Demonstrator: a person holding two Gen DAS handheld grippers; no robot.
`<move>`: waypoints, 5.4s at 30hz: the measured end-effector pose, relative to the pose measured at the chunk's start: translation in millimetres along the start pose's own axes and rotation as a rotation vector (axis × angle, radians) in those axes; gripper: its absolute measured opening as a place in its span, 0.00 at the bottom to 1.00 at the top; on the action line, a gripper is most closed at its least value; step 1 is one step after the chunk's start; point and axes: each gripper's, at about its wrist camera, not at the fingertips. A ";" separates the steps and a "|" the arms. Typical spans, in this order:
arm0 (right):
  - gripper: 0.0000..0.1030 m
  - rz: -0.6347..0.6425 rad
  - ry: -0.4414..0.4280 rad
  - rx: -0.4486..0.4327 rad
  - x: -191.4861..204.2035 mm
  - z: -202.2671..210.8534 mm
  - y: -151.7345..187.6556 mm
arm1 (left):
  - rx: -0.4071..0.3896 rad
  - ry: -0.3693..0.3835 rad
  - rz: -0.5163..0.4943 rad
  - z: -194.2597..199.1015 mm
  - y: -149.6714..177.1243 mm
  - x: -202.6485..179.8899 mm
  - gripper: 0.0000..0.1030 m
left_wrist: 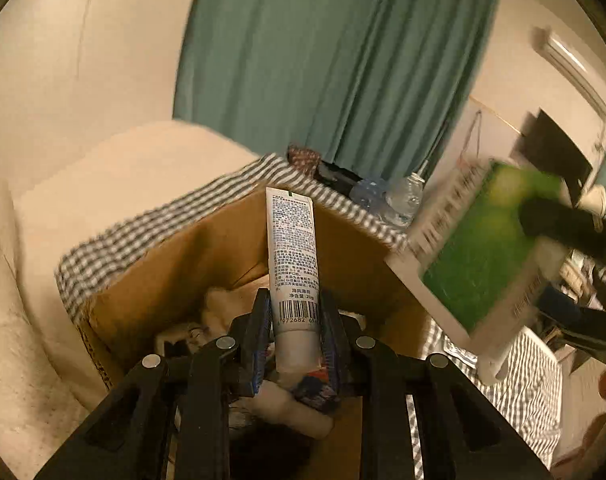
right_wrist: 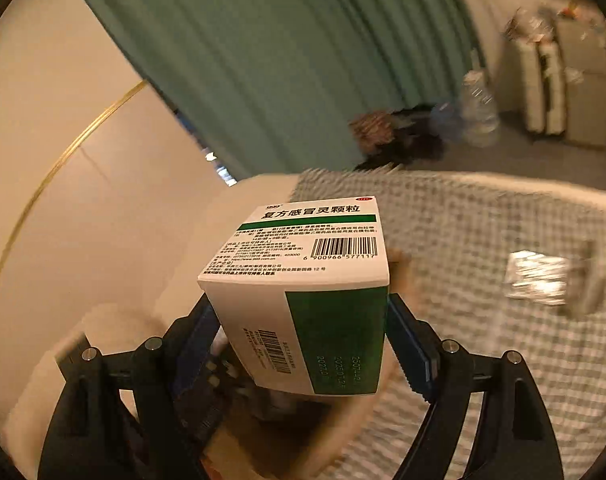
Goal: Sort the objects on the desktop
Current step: 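Carry the tube and medicine box into the box and release both, then grasp the white tape roll with the right gripper, then carry the tape roll in the right gripper into the box and release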
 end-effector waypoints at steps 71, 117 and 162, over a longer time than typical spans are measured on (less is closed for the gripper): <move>0.78 -0.025 0.598 -0.039 -323.7 33.1 34.3 | 0.084 0.138 -0.263 -118.7 140.6 -193.6 0.05; 0.81 -0.106 0.438 0.032 -303.1 64.9 99.6 | 0.193 0.234 -0.367 -71.9 163.8 -193.7 0.05; 0.83 0.102 0.194 0.251 8.5 -90.8 -30.4 | 0.087 -0.081 0.079 -38.8 23.3 16.1 0.09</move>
Point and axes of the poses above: each gripper's, at about its wrist camera, not at the fingertips, and z roughly against the way its jaws point, x to its left, y to its underside, and after that the axes turned 8 degrees about -y, right-handed
